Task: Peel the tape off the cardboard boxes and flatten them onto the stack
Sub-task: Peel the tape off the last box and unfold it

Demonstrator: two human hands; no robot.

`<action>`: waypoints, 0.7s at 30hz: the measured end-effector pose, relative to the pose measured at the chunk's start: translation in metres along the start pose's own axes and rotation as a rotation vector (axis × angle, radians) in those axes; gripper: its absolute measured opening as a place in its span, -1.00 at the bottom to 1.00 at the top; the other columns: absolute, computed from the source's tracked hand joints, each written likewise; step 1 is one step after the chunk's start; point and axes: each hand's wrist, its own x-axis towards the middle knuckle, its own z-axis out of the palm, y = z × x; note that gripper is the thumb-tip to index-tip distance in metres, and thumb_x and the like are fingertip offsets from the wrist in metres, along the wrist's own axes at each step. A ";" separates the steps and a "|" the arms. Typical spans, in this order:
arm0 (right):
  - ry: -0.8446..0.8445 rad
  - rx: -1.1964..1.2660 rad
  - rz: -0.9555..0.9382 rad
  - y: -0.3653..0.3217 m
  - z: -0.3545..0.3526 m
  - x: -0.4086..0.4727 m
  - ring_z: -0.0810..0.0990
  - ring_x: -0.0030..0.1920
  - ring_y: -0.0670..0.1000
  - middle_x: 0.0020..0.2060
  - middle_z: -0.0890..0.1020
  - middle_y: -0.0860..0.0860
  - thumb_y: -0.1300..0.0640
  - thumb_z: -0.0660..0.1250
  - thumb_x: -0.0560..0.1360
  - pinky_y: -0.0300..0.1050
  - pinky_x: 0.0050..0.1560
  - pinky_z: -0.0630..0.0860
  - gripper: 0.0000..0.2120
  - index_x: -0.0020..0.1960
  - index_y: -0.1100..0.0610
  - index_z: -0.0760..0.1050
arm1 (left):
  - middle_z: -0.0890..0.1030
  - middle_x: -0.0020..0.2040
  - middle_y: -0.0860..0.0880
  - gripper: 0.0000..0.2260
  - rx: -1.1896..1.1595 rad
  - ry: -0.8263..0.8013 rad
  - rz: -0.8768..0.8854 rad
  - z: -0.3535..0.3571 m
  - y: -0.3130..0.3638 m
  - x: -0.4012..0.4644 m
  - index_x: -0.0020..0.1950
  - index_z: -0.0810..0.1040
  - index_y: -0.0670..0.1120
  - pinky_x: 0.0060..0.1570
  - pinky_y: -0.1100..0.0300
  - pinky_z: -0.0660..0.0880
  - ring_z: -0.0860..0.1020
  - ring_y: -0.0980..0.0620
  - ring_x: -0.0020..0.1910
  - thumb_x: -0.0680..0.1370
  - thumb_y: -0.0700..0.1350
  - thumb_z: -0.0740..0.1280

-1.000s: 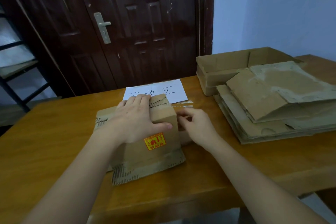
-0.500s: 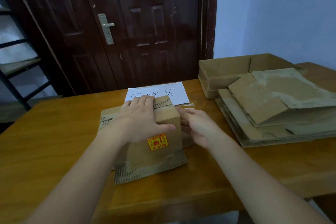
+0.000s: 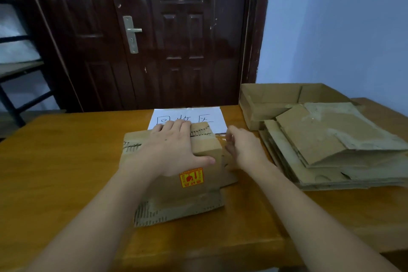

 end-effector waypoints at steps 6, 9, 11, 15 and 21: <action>0.197 0.256 0.019 0.003 -0.047 0.054 0.60 -0.02 -0.05 -0.02 0.71 0.03 0.16 0.36 0.62 -0.17 0.09 0.48 -0.83 0.06 0.16 0.72 | 0.39 0.49 0.02 0.15 -0.006 0.054 -0.005 0.010 -0.002 0.004 0.55 0.23 0.01 0.47 -0.10 0.24 0.35 -0.05 0.44 0.20 0.75 -0.13; 0.297 0.325 0.120 0.016 -0.061 0.091 0.55 0.08 -0.05 0.08 0.69 0.03 0.22 0.29 0.64 -0.21 0.14 0.40 -0.79 0.13 0.17 0.69 | 0.39 0.48 0.03 0.15 -0.021 0.059 -0.001 0.010 -0.003 0.005 0.55 0.23 0.01 0.47 -0.10 0.24 0.35 -0.05 0.43 0.20 0.75 -0.12; 0.337 0.332 0.214 0.029 -0.066 0.116 0.57 0.09 -0.01 0.07 0.66 0.04 0.27 0.30 0.62 -0.17 0.15 0.46 -0.82 0.10 0.15 0.66 | 0.37 0.50 0.02 0.14 -0.022 0.060 0.004 0.010 -0.002 0.004 0.56 0.22 0.01 0.48 -0.10 0.22 0.33 -0.05 0.44 0.21 0.74 -0.12; 0.285 0.199 0.327 0.052 -0.066 0.147 0.61 0.06 0.09 -0.05 0.61 0.03 0.33 0.36 0.54 -0.01 0.11 0.59 -0.83 -0.11 0.08 0.58 | 0.35 0.51 0.03 0.14 -0.036 0.068 0.004 0.009 -0.001 0.003 0.57 0.20 0.00 0.50 -0.09 0.18 0.31 -0.04 0.46 0.22 0.73 -0.12; 0.126 -0.082 0.334 0.071 -0.050 0.160 0.62 -0.13 0.09 -0.15 0.64 0.07 0.24 0.37 0.58 -0.01 -0.07 0.64 -0.90 0.00 0.16 0.67 | 0.35 0.49 0.06 0.11 -0.050 0.079 0.013 0.013 -0.002 0.004 0.55 0.20 0.03 0.50 -0.09 0.17 0.31 -0.01 0.43 0.23 0.74 -0.11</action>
